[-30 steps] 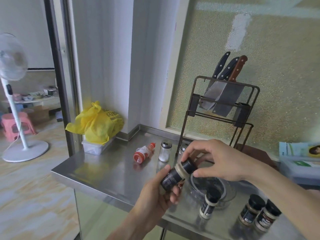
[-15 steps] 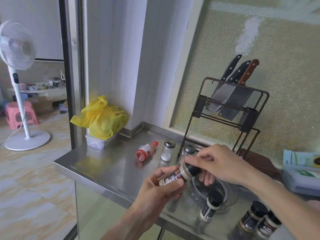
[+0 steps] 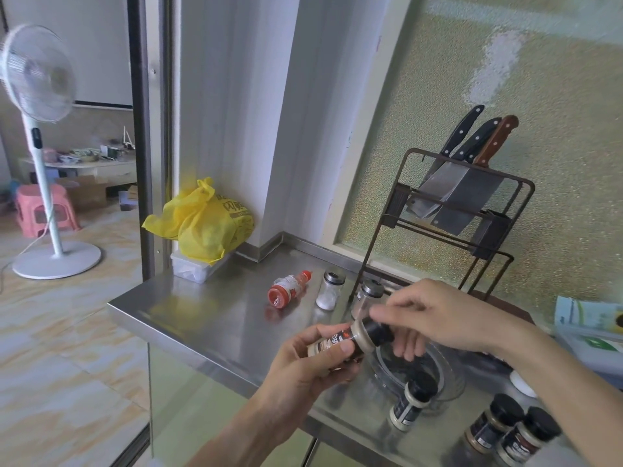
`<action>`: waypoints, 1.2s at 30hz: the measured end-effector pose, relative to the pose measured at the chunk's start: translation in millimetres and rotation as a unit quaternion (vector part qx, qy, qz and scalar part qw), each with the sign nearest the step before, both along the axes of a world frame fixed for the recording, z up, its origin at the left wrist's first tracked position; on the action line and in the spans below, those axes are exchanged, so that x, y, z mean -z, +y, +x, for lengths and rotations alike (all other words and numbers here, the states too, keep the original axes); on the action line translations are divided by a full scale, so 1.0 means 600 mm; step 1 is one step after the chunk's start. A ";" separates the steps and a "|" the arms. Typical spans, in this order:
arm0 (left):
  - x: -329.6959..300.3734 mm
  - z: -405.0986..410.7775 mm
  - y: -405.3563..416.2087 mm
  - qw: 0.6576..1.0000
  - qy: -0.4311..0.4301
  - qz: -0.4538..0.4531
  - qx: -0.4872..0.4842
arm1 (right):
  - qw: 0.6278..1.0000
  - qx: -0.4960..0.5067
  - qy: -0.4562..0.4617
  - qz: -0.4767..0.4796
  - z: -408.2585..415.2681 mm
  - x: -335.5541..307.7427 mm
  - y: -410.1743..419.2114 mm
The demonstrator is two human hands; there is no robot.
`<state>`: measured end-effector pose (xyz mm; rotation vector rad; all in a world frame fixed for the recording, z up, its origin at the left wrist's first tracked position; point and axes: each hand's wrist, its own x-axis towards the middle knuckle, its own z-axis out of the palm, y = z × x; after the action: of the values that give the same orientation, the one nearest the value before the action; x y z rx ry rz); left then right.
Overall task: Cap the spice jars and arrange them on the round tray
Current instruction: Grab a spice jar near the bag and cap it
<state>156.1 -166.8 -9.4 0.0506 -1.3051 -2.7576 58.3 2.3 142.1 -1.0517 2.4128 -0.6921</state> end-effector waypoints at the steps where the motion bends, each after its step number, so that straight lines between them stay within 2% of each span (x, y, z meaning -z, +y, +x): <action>1: 0.001 0.000 -0.001 1.000 0.000 0.002 0.000 | 1.000 0.005 0.004 0.007 -0.001 0.001 0.001; 9: 0.013 -0.001 -0.005 1.000 0.000 0.003 -0.002 | 0.999 0.014 0.020 0.034 -0.001 0.007 -0.003; 17: 0.022 0.000 -0.005 1.000 0.019 -0.004 -0.003 | 0.999 -0.007 0.039 0.017 -0.005 0.012 -0.006; 20: 0.024 -0.003 -0.009 0.999 0.034 0.004 -0.011 | 0.999 -0.012 0.029 -0.019 -0.008 0.020 -0.008; 28: 0.009 -0.007 -0.037 0.979 0.058 -0.182 -0.076 | 0.991 0.018 0.105 -0.086 -0.002 0.054 -0.033; 32: -0.002 -0.043 -0.072 0.944 0.003 -0.267 -0.194 | 0.985 0.055 0.126 -0.106 -0.006 0.036 -0.011; 36: 0.018 -0.080 -0.102 0.885 -0.085 -0.379 -0.258 | 0.970 0.151 0.159 -0.101 -0.037 0.028 0.054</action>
<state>108.1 -228.0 -20.3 0.5047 -1.9666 -1.7059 36.4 34.4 125.2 -0.9368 2.8686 -0.9496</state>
